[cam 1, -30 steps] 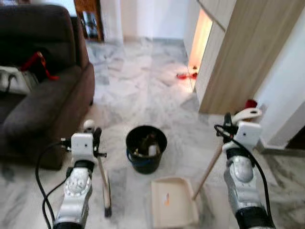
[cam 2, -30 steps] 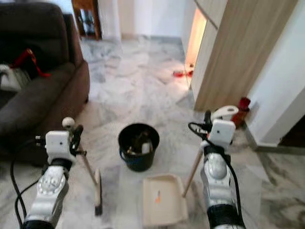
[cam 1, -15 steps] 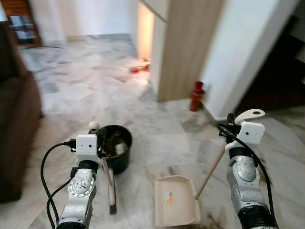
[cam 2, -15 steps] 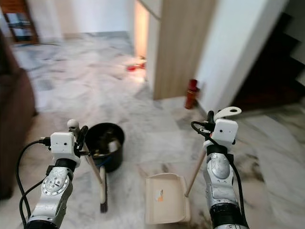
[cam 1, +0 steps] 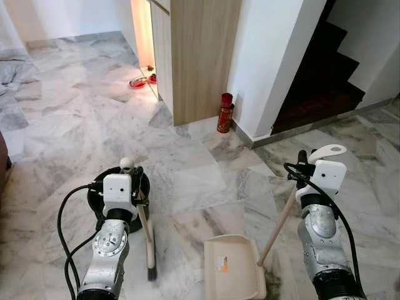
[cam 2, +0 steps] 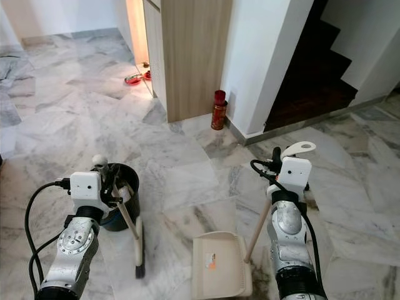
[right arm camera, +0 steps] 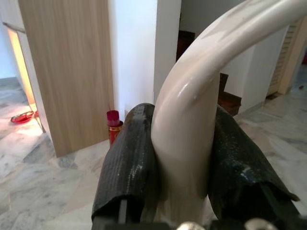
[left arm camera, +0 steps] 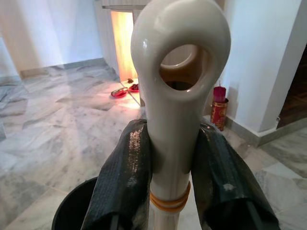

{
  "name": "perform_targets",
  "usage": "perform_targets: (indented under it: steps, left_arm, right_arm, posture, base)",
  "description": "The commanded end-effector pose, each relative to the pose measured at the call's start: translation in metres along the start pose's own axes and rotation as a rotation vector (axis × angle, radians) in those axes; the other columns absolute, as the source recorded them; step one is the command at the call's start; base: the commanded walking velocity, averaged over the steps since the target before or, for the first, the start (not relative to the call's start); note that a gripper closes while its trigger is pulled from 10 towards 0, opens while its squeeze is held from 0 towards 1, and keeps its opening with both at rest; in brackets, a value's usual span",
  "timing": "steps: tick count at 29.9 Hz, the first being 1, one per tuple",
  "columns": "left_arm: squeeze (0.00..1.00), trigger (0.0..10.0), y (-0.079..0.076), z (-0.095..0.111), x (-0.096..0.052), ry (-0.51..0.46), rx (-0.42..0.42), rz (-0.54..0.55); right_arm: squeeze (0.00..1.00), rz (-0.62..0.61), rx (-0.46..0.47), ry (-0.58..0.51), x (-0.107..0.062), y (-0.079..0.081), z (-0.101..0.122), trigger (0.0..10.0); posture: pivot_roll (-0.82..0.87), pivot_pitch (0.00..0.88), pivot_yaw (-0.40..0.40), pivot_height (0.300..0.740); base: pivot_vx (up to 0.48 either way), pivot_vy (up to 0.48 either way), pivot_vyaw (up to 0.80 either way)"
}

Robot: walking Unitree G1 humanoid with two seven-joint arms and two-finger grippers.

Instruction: Sweep floor

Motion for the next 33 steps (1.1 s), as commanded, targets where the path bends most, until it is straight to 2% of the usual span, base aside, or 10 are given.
perform_targets:
  steps: [1,12,15,18,27,31,33]
  left_arm:
    - [0.00,10.0,-0.002,0.008,0.006,-0.027,0.010,-0.014]
    - [0.00,10.0,0.006,0.006,0.006,-0.019,0.002,0.011]
    - [0.00,10.0,0.010,0.004,0.007,-0.010,0.033,0.020]
    - [0.00,10.0,0.012,0.006,0.009,-0.019,0.015,0.033]
    - [0.00,10.0,0.009,0.004,0.007,-0.017,0.033,0.023]
    - [0.00,10.0,0.009,0.003,0.008,-0.017,0.036,0.024]
    - [0.00,10.0,0.009,0.003,0.009,-0.019,0.007,0.030]
  right_arm:
    - [0.00,-0.004,-0.005,-0.024,0.005,-0.001,0.008,10.0]
    - [0.00,-0.006,-0.015,-0.023,0.005,-0.004,0.008,10.0]
    - [0.00,-0.009,-0.013,-0.024,0.006,-0.003,0.008,10.0]
    - [0.00,-0.008,-0.013,-0.025,0.006,-0.003,0.009,10.0]
    - [0.00,0.001,-0.023,-0.024,0.006,-0.004,0.009,10.0]
    - [0.00,0.005,-0.025,-0.027,0.007,-0.004,0.009,10.0]
    - [0.00,0.006,-0.026,-0.027,0.007,-0.004,0.010,10.0]
  posture:
    - [0.06,0.000,-0.057,0.740]
    - [0.05,0.000,-0.055,0.740]
    - [0.05,0.000,-0.054,0.740]
    - [0.04,0.000,-0.055,0.740]
    - [0.05,0.000,-0.069,0.740]
    - [0.05,0.000,-0.072,0.740]
    - [0.05,0.000,-0.071,0.740]
  base:
    - [0.000,0.000,-0.80]
    - [0.000,0.000,-0.80]
    - [0.000,-0.332,-0.80]
    - [0.000,-0.320,-0.80]
    - [0.000,0.000,-0.80]
    - [0.000,-0.443,-0.80]
    - [0.000,-0.334,-0.80]
Point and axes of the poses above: a point about 5 cm out from each wrist's last joint towards the gripper, its own x axis pointing out of the wrist towards the gripper, its own z axis along the axis of the wrist's last joint, y = z × x, the point moved 2 cm from there along x, pointing out of the wrist towards the gripper, and after that the axes turned 4 degrees about -x, right-handed, at the moved point
